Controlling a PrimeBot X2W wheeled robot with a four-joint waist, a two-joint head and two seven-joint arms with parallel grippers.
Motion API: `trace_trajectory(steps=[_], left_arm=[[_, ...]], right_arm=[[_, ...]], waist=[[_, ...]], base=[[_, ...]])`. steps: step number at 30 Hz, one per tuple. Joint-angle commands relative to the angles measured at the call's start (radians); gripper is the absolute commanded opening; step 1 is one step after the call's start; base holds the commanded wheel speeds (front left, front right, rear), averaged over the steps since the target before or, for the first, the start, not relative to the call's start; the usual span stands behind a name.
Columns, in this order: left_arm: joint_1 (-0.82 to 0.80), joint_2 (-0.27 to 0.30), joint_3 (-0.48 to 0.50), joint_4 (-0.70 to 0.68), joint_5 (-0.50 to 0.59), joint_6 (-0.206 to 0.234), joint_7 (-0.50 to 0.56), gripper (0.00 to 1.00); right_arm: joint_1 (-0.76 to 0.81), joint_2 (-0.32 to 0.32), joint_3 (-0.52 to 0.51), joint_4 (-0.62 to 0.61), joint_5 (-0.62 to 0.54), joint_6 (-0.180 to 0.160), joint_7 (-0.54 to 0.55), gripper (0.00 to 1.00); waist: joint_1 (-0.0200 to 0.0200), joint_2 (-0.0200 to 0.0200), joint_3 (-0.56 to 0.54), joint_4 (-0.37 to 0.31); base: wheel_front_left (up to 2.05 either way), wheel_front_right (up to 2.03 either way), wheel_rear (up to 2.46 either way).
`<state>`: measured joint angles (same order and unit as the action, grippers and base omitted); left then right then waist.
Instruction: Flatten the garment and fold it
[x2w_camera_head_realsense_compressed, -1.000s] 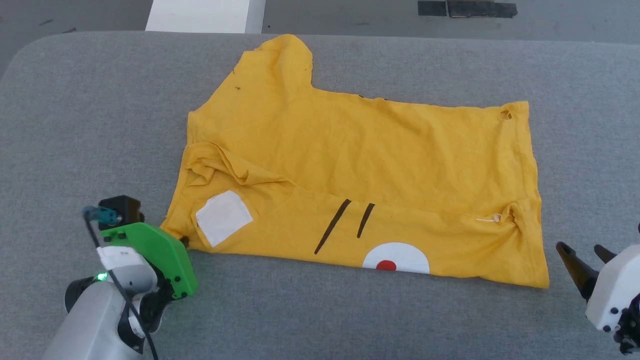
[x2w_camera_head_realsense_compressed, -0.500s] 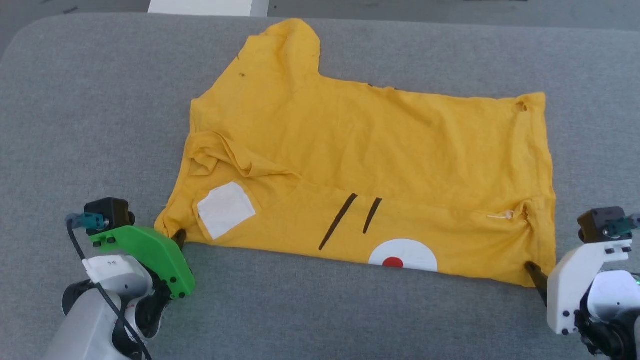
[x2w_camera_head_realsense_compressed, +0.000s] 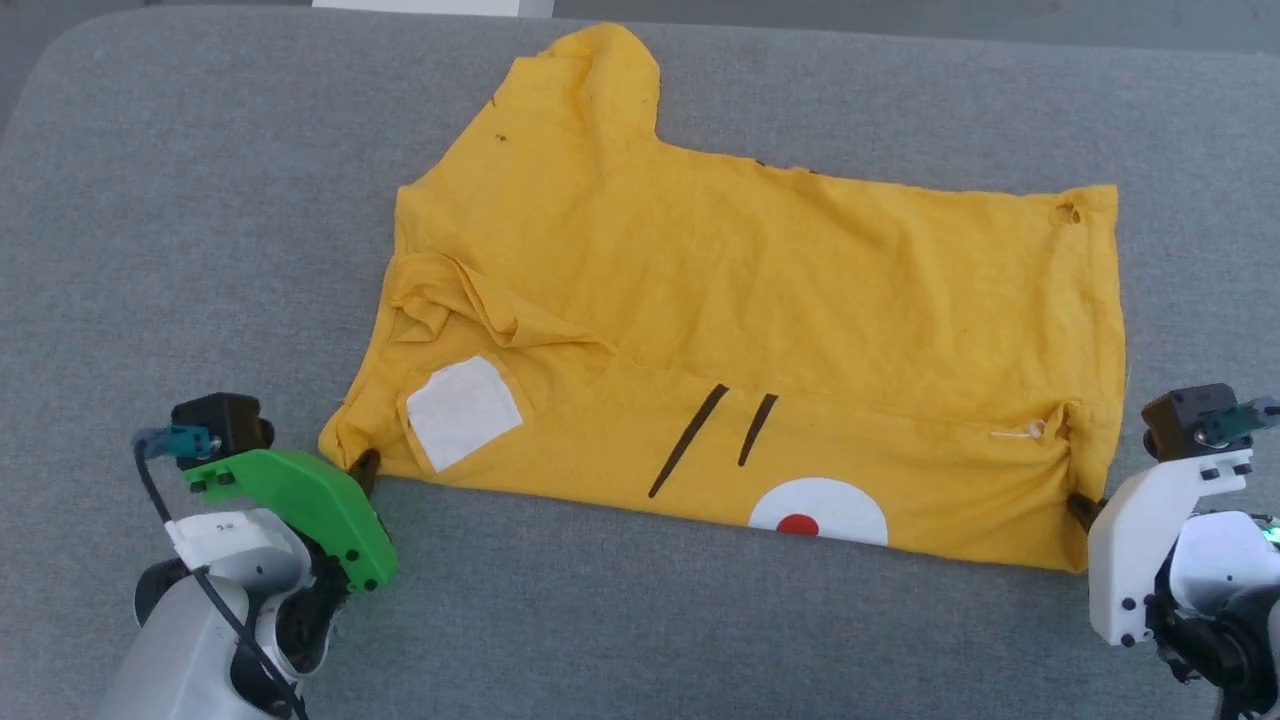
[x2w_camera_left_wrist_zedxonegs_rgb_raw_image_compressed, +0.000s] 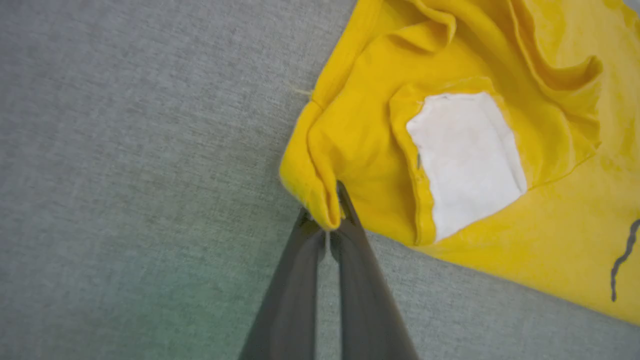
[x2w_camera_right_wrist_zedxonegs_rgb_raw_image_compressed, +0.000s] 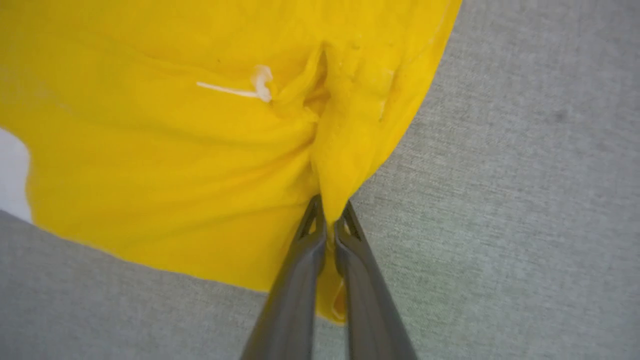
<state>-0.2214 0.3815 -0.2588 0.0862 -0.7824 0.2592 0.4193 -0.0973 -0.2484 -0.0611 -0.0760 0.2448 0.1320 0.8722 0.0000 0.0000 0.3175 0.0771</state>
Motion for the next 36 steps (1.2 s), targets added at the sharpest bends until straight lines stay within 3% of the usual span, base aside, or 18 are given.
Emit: trace_trajectory(steps=[1, 7, 15, 20, 29, 30, 31, 32, 36], left_arm=[[0.004, 0.0, 0.012, 0.005, -0.006, -0.002, -0.011, 0.0], [0.036, 0.016, 0.064, -0.054, -0.047, -0.006, -0.025, 0.0], [0.172, 0.072, 0.08, -0.183, -0.031, 0.08, 0.034, 0.0], [0.292, 0.035, 0.06, -0.204, -0.06, 0.11, 0.049, 0.0], [0.316, -0.016, 0.049, -0.084, -0.093, 0.1, 0.032, 0.0], [0.306, -0.019, 0.053, -0.076, -0.093, 0.099, 0.023, 0.24], [0.301, -0.02, 0.055, -0.07, -0.095, 0.096, 0.022, 0.58], [0.294, -0.013, 0.053, -0.063, -0.09, 0.094, 0.023, 1.0], [0.276, 0.013, 0.065, -0.082, -0.083, 0.092, 0.025, 1.0]], right_arm=[[0.001, 0.001, -0.001, 0.009, 0.016, -0.001, -0.001, 0.0], [-0.017, -0.052, -0.037, -0.046, 0.057, -0.001, 0.009, 0.0], [0.044, -0.118, -0.091, -0.068, 0.063, -0.001, 0.084, 0.0], [0.122, -0.089, -0.101, -0.029, 0.072, -0.001, 0.107, 0.0], [0.159, -0.069, -0.067, 0.111, 0.061, -0.001, 0.071, 0.0], [0.154, -0.066, -0.066, 0.123, 0.062, -0.001, 0.055, 0.0], [0.15, -0.065, -0.064, 0.131, 0.062, -0.001, 0.044, 0.16], [0.147, -0.067, -0.06, 0.143, 0.062, -0.001, 0.037, 1.0], [0.124, -0.073, -0.061, 0.137, 0.077, -0.001, -0.002, 1.0]], waist=[[0.0, 0.0, -0.026, -0.007], [0.0, 0.0, -0.118, -0.021], [0.0, 0.0, -0.197, -0.016], [0.0, 0.0, -0.21, -0.013], [0.0, 0.0, -0.205, -0.008], [0.0, 0.0, -0.206, -0.008], [0.0, 0.0, -0.206, -0.008], [0.0, 0.0, -0.207, -0.009], [0.0, 0.0, -0.224, -0.018]], base=[[0.0, 0.0, 0.0], [0.0, 0.0, 0.0], [0.0, 0.0, 0.0], [0.0, 0.0, 0.0], [0.0, 0.0, 0.0], [0.0, 0.0, 0.0], [0.0, 0.0, 0.0], [0.0, 0.0, 0.0], [0.0, 0.0, 0.0]])
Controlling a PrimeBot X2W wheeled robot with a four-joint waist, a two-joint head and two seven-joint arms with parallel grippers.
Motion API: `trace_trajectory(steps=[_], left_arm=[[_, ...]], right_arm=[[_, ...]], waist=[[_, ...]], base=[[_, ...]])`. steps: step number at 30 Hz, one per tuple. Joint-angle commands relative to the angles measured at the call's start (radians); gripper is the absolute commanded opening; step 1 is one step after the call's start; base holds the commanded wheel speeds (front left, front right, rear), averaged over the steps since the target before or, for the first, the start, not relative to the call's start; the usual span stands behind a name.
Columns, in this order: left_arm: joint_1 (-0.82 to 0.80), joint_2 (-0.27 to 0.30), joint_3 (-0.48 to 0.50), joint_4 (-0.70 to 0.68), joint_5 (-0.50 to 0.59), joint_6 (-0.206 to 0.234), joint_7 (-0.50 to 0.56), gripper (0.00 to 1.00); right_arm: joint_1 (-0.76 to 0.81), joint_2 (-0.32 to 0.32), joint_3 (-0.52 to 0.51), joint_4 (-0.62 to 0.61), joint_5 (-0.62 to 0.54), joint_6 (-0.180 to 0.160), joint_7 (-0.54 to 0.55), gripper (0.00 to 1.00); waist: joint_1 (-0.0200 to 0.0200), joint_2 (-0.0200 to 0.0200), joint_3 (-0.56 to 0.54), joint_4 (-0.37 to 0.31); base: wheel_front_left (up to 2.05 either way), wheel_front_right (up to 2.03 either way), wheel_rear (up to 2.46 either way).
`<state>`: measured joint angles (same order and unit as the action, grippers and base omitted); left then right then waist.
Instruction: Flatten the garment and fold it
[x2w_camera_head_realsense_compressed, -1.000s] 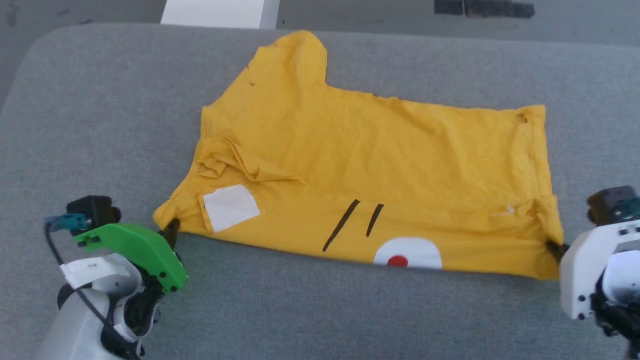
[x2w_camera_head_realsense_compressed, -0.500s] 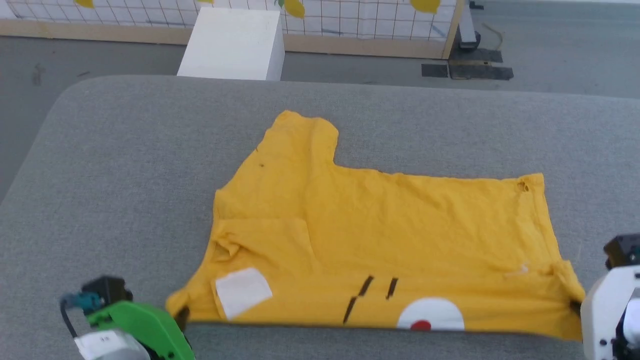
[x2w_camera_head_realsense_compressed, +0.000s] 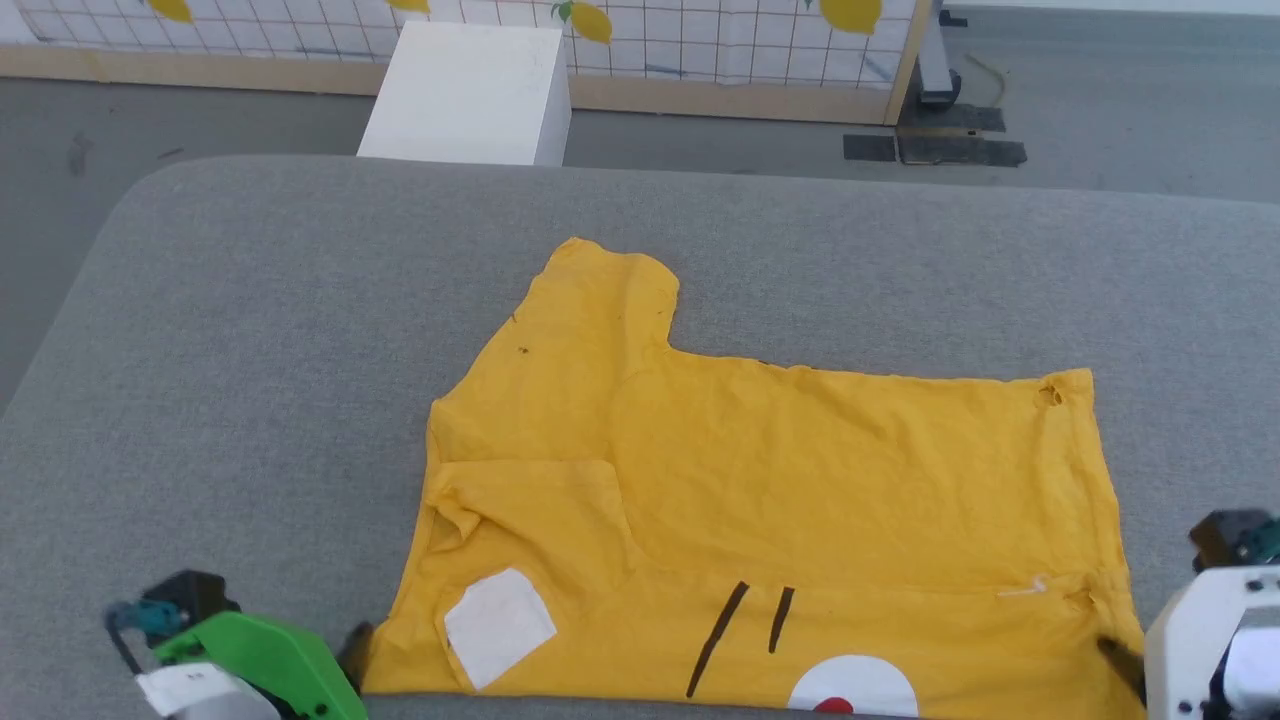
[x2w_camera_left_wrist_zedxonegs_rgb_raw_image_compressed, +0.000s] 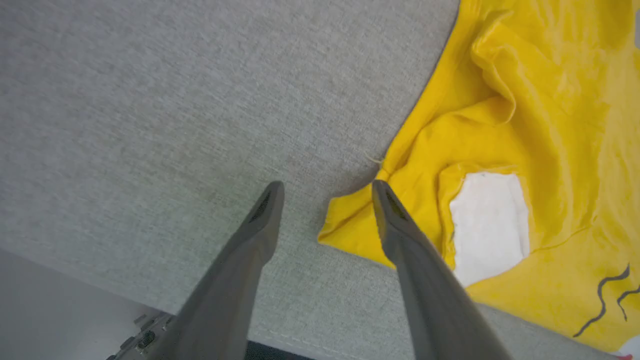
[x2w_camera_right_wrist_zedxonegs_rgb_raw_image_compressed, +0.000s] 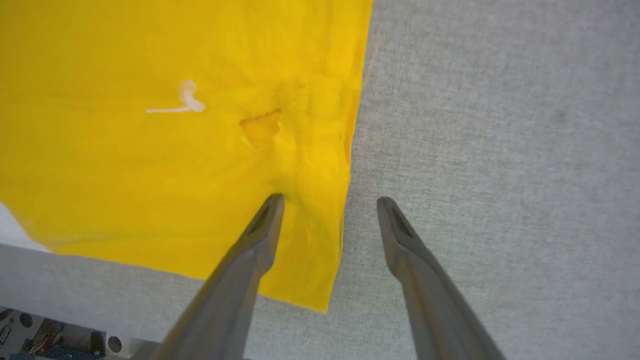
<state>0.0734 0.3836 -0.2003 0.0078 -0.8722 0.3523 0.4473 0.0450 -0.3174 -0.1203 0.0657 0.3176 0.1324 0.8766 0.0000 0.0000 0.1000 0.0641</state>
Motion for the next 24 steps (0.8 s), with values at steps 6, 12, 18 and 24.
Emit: trace_trajectory(steps=[6, 12, 18, 24], left_arm=[[-0.082, 0.071, 0.048, -0.138, 0.066, -0.012, -0.071, 1.0], [-0.213, 0.074, 0.021, -0.167, 0.162, -0.15, -0.28, 1.0], [-0.367, 0.029, -0.043, -0.041, 0.247, -0.228, -0.43, 1.0], [-0.577, -0.05, -0.125, 0.14, 0.295, -0.294, -0.49, 1.0]], right_arm=[[-0.086, -0.009, -0.065, -0.113, 0.004, -0.002, -0.111, 1.0], [-0.169, 0.01, -0.108, -0.161, -0.028, -0.002, -0.2, 1.0], [-0.247, 0.014, -0.113, -0.152, -0.041, -0.002, -0.254, 1.0], [-0.312, -0.001, -0.1, -0.145, -0.038, -0.002, -0.274, 1.0]], waist=[[0.0, 0.0, -0.025, -0.021], [0.0, 0.0, -0.011, -0.031], [0.0, 0.0, 0.054, -0.032], [0.0, 0.0, 0.165, -0.016]], base=[[0.0, 0.0, 0.0], [0.0, 0.0, 0.0], [0.0, 0.0, 0.0], [0.0, 0.0, 0.0]])
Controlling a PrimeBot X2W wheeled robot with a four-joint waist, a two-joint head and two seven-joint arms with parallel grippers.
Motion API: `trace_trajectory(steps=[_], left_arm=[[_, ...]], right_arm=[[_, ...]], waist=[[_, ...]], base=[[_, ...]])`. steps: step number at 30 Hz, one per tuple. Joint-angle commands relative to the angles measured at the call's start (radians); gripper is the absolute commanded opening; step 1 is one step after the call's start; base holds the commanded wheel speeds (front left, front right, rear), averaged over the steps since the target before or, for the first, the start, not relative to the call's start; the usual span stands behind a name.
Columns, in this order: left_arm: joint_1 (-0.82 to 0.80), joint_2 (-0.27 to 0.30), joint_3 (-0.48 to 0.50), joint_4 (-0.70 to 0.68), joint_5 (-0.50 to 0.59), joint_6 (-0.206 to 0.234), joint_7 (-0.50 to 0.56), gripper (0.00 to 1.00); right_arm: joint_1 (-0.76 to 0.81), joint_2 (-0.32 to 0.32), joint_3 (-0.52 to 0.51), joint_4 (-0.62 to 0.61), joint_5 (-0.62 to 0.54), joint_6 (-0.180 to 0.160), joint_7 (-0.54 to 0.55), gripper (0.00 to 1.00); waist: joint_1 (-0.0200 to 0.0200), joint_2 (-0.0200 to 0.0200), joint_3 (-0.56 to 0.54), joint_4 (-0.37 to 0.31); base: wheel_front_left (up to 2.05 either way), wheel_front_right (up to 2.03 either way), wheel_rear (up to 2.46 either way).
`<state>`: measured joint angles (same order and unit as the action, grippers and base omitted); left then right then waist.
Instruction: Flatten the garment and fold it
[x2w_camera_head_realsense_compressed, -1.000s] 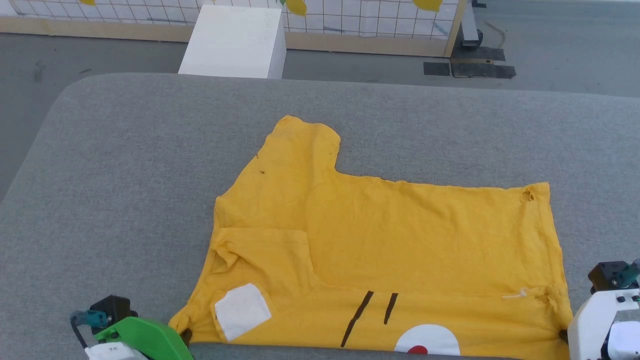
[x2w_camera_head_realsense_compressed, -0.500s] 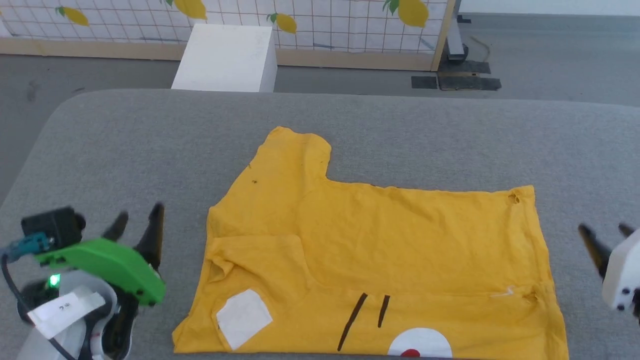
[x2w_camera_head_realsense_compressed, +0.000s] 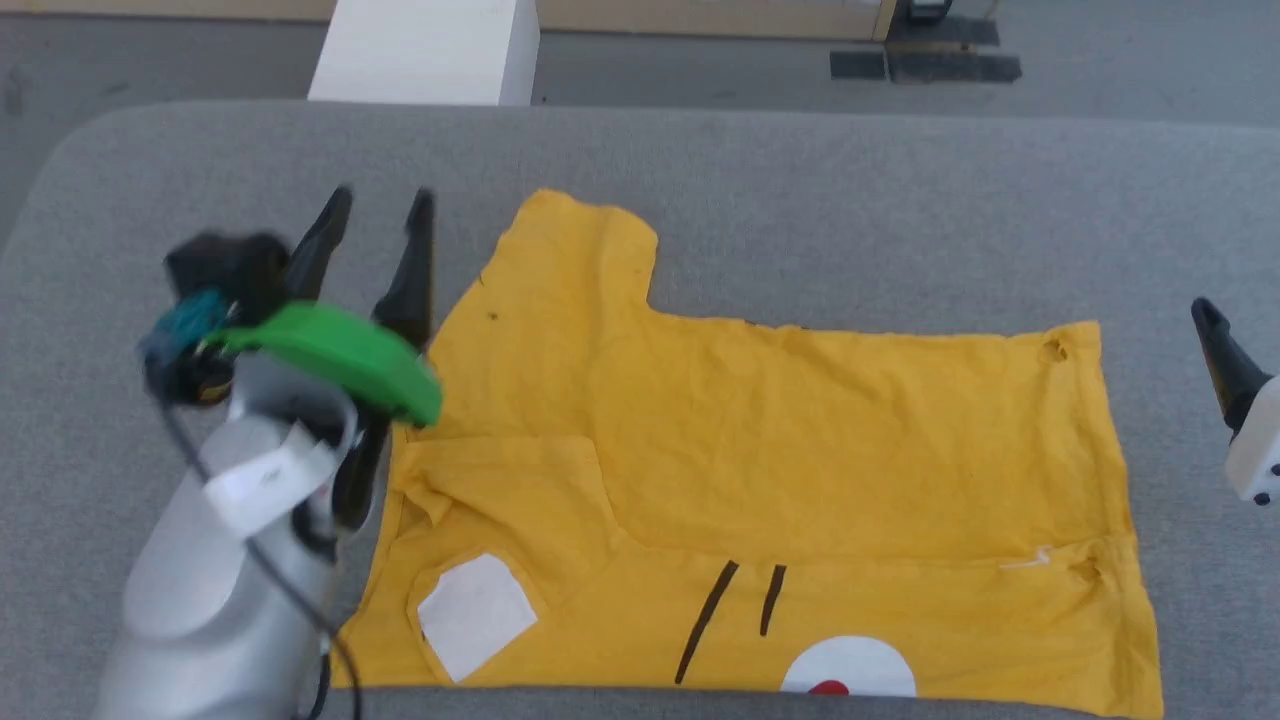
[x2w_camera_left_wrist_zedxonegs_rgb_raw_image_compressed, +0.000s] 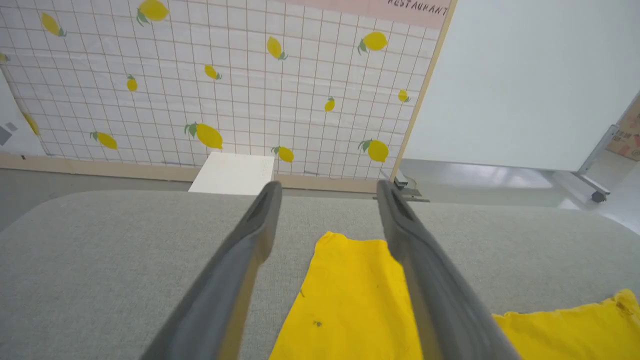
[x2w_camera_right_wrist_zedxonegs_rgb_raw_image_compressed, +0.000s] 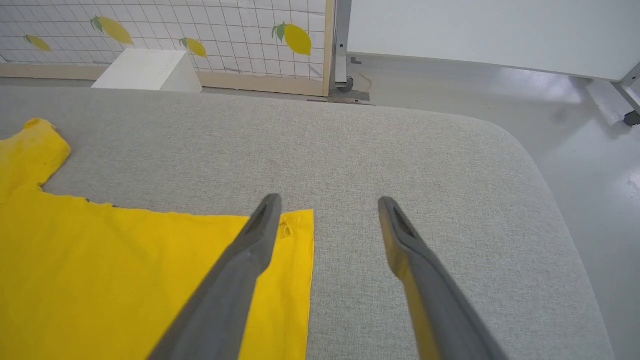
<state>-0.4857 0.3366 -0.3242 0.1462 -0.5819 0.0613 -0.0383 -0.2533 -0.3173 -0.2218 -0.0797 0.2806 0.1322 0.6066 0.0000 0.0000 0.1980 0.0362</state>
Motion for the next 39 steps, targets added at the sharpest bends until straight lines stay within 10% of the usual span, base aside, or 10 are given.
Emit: trace_trajectory(steps=[1, 10, 19, 31, 32, 34, 39], left_arm=[[-0.063, -0.016, -0.015, 0.041, 0.011, -0.014, -0.001, 1.0], [-0.449, -0.097, -0.064, 0.383, 0.016, -0.072, 0.103, 1.0], [-0.713, -0.132, -0.136, 0.649, -0.019, -0.105, 0.518, 1.0], [-0.748, -0.144, -0.252, 0.795, 0.026, -0.079, 0.826, 1.0], [-0.741, -0.146, -0.248, 0.797, 0.019, -0.077, 0.826, 0.46], [-0.73, -0.149, -0.228, 0.794, -0.005, -0.08, 0.813, 0.0], [-0.72, -0.15, -0.162, 0.76, -0.068, -0.089, 0.727, 0.0]], right_arm=[[-0.022, -0.005, 0.007, -0.001, 0.0, -0.002, -0.002, 1.0], [-0.08, -0.011, 0.055, -0.039, 0.017, -0.002, 0.009, 1.0], [-0.067, -0.019, 0.058, -0.083, 0.019, -0.002, 0.029, 1.0], [-0.043, -0.008, -0.009, -0.166, 0.019, -0.002, 0.046, 1.0], [-0.04, -0.01, -0.013, -0.171, 0.015, -0.002, 0.048, 1.0], [-0.039, -0.007, -0.019, -0.176, 0.017, -0.002, 0.048, 1.0], [-0.034, -0.011, -0.032, -0.186, 0.016, -0.002, 0.054, 1.0]], waist=[[0.0, 0.0, 0.089, 0.015], [0.0, 0.0, 0.251, 0.011], [0.0, 0.0, 0.324, -0.02], [0.0, 0.0, 0.385, -0.046], [0.0, 0.0, 0.388, -0.047], [0.0, 0.0, 0.389, -0.046], [0.0, 0.0, 0.372, -0.035]], base=[[0.0, 0.0, 0.0], [0.0, 0.0, 0.0], [0.0, 0.0, 0.0], [0.0, 0.0, 0.0], [0.0, 0.0, 0.0], [0.0, 0.0, 0.0], [0.0, 0.0, 0.0]])
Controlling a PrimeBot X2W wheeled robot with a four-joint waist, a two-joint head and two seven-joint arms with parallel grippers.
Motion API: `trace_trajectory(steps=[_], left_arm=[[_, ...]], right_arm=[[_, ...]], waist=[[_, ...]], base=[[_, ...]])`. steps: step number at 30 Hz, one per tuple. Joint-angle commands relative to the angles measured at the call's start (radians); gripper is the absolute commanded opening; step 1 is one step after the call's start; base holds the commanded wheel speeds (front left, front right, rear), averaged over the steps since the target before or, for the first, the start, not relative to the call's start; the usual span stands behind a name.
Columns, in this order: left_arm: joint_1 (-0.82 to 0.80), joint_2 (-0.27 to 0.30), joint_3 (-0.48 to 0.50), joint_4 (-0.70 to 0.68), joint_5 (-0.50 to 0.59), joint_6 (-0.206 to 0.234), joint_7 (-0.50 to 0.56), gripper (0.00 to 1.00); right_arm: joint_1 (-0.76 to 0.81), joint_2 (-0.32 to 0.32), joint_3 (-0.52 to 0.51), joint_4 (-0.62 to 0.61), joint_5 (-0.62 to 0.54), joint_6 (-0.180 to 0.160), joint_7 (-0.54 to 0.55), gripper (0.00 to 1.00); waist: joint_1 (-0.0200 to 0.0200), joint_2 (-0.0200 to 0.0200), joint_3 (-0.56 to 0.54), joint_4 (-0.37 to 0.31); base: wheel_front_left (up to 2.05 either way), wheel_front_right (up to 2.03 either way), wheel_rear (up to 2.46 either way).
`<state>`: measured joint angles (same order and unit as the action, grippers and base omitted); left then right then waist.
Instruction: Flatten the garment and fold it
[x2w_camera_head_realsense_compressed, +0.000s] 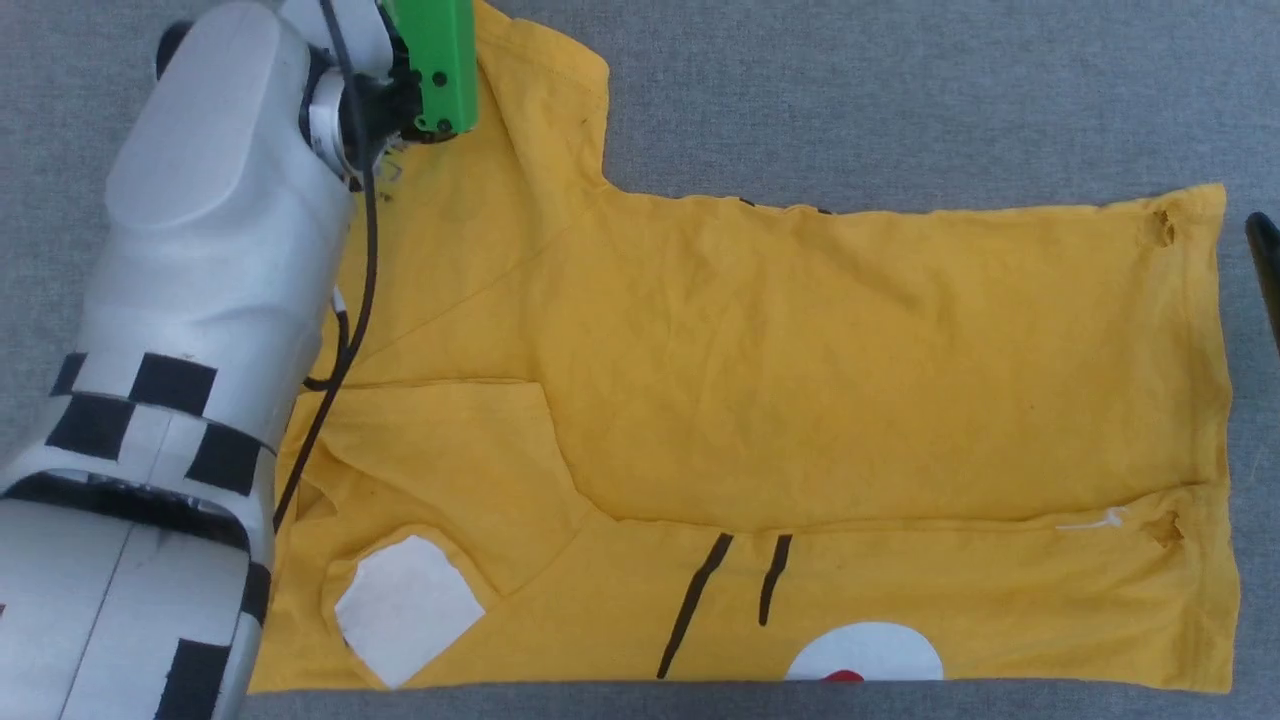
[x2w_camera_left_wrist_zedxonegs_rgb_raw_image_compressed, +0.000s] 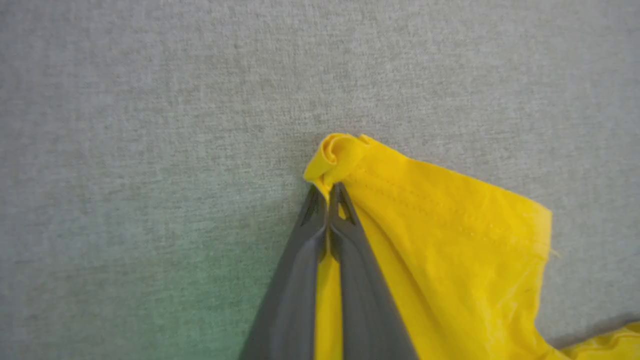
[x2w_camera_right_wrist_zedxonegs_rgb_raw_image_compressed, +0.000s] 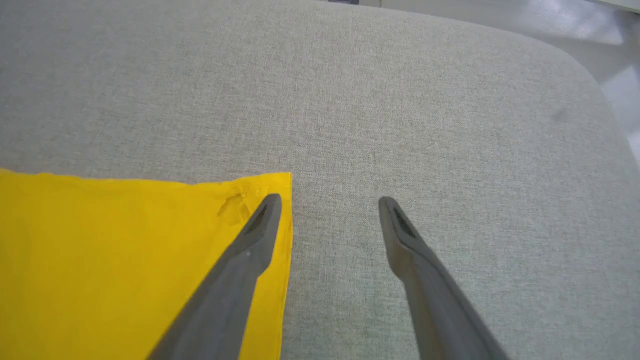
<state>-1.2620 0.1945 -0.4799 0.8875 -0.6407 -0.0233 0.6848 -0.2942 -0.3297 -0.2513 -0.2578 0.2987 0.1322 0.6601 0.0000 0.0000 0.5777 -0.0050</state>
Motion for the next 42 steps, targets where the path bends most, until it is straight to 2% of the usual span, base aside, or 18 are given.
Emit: trace_trajectory(steps=[1, 4, 8, 13, 19, 24, 28, 29, 30, 35, 42], left_arm=[[0.058, -0.009, 0.01, 0.009, -0.024, -0.008, -0.014, 0.0], [0.061, -0.005, 0.042, -0.016, -0.056, -0.021, -0.052, 0.0], [0.072, 0.007, 0.063, -0.062, -0.079, -0.036, -0.078, 0.0], [0.091, 0.017, 0.065, -0.131, -0.091, -0.04, -0.073, 0.0], [0.111, 0.022, 0.064, -0.206, -0.101, -0.023, -0.05, 0.0], [0.129, 0.026, 0.058, -0.256, -0.101, -0.014, -0.043, 0.0], [0.142, 0.031, 0.056, -0.28, -0.103, -0.01, -0.044, 0.0], [0.146, 0.031, 0.059, -0.285, -0.107, -0.009, -0.047, 0.0], [0.151, 0.032, 0.062, -0.29, -0.11, -0.008, -0.051, 0.0], [0.179, 0.045, 0.077, -0.306, -0.121, -0.013, -0.083, 0.0], [0.272, 0.082, 0.127, -0.368, -0.167, -0.034, -0.145, 0.0]], right_arm=[[0.005, -0.001, -0.005, -0.012, -0.002, -0.002, 0.003, 1.0], [-0.002, -0.019, -0.009, -0.018, -0.002, -0.002, 0.023, 1.0], [-0.017, -0.074, 0.023, -0.006, 0.001, -0.002, 0.134, 1.0], [-0.091, -0.146, 0.101, 0.02, 0.004, -0.002, 0.306, 1.0], [-0.175, -0.205, 0.224, 0.078, 0.005, -0.002, 0.426, 1.0], [-0.174, -0.23, 0.275, 0.136, 0.021, -0.002, 0.504, 1.0], [-0.169, -0.227, 0.279, 0.16, 0.043, -0.002, 0.519, 1.0], [-0.169, -0.224, 0.277, 0.164, 0.049, -0.002, 0.519, 0.34], [-0.17, -0.219, 0.27, 0.167, 0.052, -0.002, 0.513, 0.0], [-0.173, -0.194, 0.229, 0.174, 0.046, -0.002, 0.449, 0.0], [-0.144, -0.13, 0.161, 0.196, 0.028, -0.002, 0.302, 0.0]], waist=[[0.0, 0.0, -0.015, 0.01], [0.0, 0.0, -0.033, 0.02], [0.0, 0.0, -0.053, 0.036], [0.0, 0.0, -0.049, 0.062], [0.0, 0.0, -0.023, 0.092], [0.0, 0.0, -0.004, 0.108], [0.0, 0.0, 0.003, 0.111], [0.0, 0.0, 0.002, 0.111], [0.0, 0.0, 0.0, 0.11], [0.0, 0.0, -0.044, 0.101], [0.0, 0.0, -0.181, 0.088]], base=[[0.0, 0.0, 0.0], [0.0, 0.0, 0.0], [0.0, 0.0, 0.0], [0.0, 0.0, 0.0], [0.0, 0.0, 0.0], [0.0, 0.0, 0.0], [0.0, 0.0, 0.0], [0.0, 0.0, 0.0], [0.0, 0.0, 0.0], [0.0, 0.0, 0.0], [0.0, 0.0, 0.0]])
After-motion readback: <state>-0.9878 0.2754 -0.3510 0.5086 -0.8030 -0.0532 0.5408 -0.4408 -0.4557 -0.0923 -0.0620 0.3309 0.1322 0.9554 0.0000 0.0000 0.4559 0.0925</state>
